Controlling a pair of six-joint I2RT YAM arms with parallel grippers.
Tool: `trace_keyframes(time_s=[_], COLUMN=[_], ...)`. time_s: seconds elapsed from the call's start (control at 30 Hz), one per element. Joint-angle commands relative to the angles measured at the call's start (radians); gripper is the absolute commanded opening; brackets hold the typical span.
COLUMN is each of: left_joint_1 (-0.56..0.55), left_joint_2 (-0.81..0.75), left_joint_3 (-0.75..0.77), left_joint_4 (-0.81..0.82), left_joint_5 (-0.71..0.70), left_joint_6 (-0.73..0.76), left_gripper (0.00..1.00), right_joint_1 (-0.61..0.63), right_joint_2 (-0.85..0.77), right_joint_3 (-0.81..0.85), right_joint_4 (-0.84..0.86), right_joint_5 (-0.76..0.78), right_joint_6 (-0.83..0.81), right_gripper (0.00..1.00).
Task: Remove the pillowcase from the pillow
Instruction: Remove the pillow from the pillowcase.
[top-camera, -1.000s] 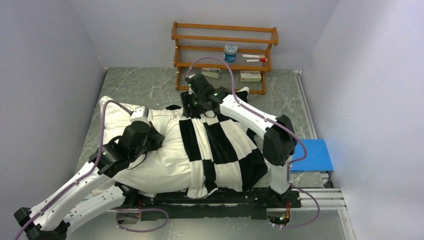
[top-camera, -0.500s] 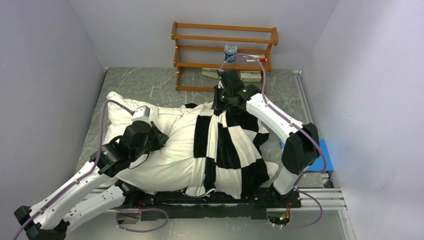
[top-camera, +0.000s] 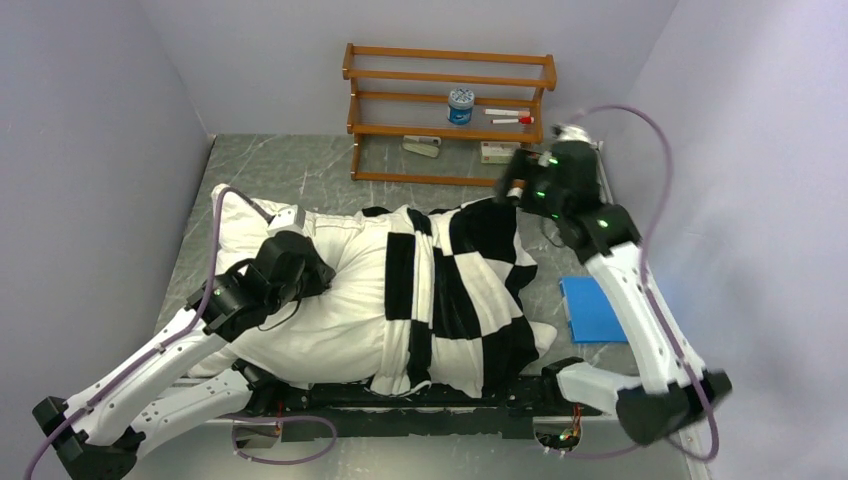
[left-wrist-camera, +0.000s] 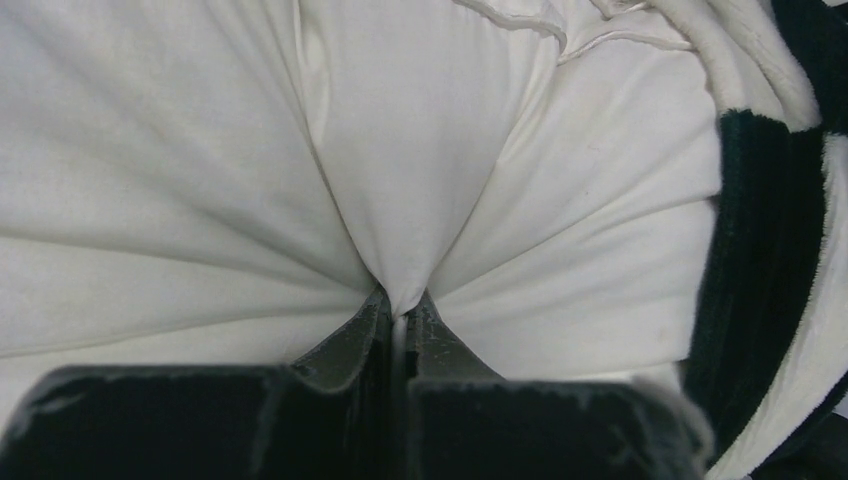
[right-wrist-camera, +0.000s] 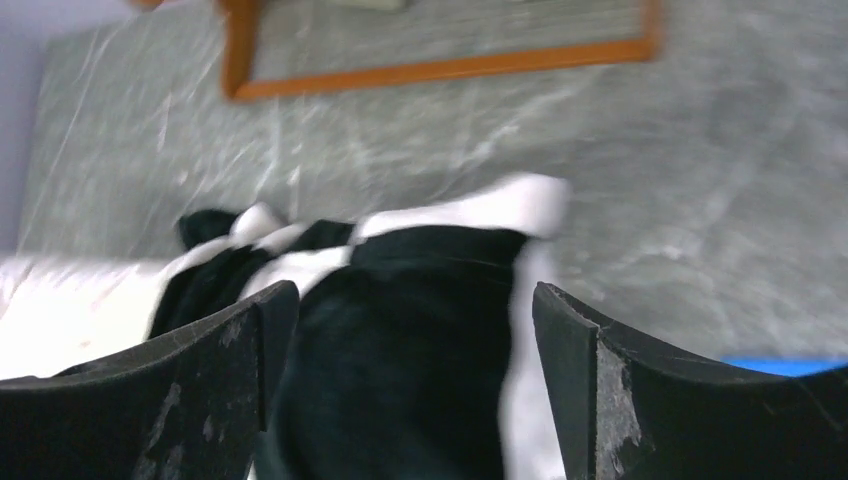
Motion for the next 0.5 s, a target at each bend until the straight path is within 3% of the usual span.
trace_keyframes(time_s=[0.0,0.07,0.2,0.37,0.4,0.47], left_joint_1=[-0.019,-0.018,-0.017,-0.018,-0.018,-0.018], left_joint_2=[0.054,0.070,0.078,0.090,0.097,0.103], left_joint_3=[0.007,0.011,0.004,0.006,0.017,0.049], left_joint_4=[-0.194,-0.193,-0.196,-0.201,-0.209,-0.206], left_joint_5=[0.022,0.025,0.019,0.007,0.006,0.009], left_joint_6=[0.048,0.052,0.050,0.040,0.041,0.059], left_gripper=[0.05,0.05,0.05,0.06,0.15,0.50], right_joint_1=[-0.242,-0.339,-0.454,-0.477,-0.476,-0.473], right_joint_2=[-0.125,-0.179,-0.254,-0.239,-0.230,-0.231], right_joint_3=[-0.208,-0.320,-0.479,-0.609,-0.636,-0.700], right_joint_4=[-0.029,-0.006,0.059,0.162,0.195,0.324], right_joint_5=[-0.108,-0.289,-0.504,-0.884,-0.954,-1.079], right_joint_6=[0.067,0.081,0.098,0.075,0.089,0.154], right_gripper=[0.90,0.91,0.92,0.94,0.92,0.78])
